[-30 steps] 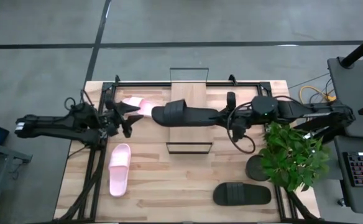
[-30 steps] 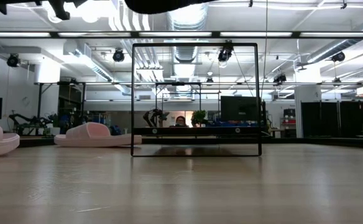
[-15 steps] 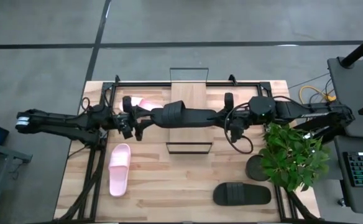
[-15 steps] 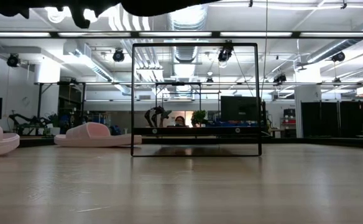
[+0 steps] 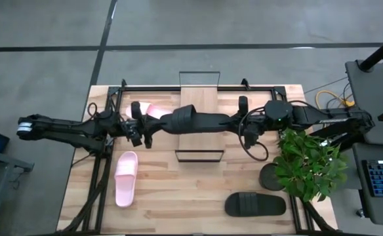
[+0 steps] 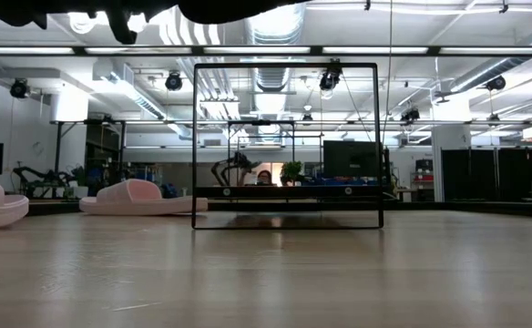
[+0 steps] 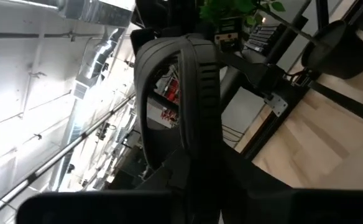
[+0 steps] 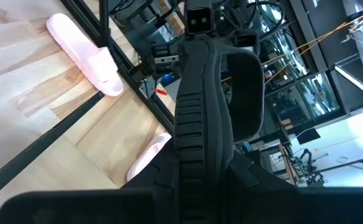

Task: Pick and place slides into the shelf
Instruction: Put the top black slides on the shelf

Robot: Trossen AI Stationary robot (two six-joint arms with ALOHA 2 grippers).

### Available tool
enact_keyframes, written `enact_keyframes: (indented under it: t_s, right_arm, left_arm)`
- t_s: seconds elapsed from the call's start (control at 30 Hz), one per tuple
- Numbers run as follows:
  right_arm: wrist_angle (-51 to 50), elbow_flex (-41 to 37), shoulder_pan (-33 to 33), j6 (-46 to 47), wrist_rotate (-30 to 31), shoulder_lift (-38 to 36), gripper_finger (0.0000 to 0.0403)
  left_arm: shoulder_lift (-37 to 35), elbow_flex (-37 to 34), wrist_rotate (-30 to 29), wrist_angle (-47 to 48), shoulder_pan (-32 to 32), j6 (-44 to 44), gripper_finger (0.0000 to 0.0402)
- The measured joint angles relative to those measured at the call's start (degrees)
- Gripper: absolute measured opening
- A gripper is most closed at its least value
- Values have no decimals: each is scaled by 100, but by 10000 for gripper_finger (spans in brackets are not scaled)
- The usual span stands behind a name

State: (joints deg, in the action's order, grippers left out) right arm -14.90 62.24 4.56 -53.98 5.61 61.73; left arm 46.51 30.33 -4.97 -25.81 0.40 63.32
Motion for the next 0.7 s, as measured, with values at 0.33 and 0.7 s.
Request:
enact_keyframes:
  t_s: [0.33, 0.7]
  right_arm:
    - [5, 11, -2, 30, 323, -1, 120]
    - [66, 38, 5, -303, 1103, -44, 184]
  left_arm:
    - [-294, -1, -518, 135, -3, 357, 23]
    - [-1036, -6, -929, 1455, 2, 116, 23]
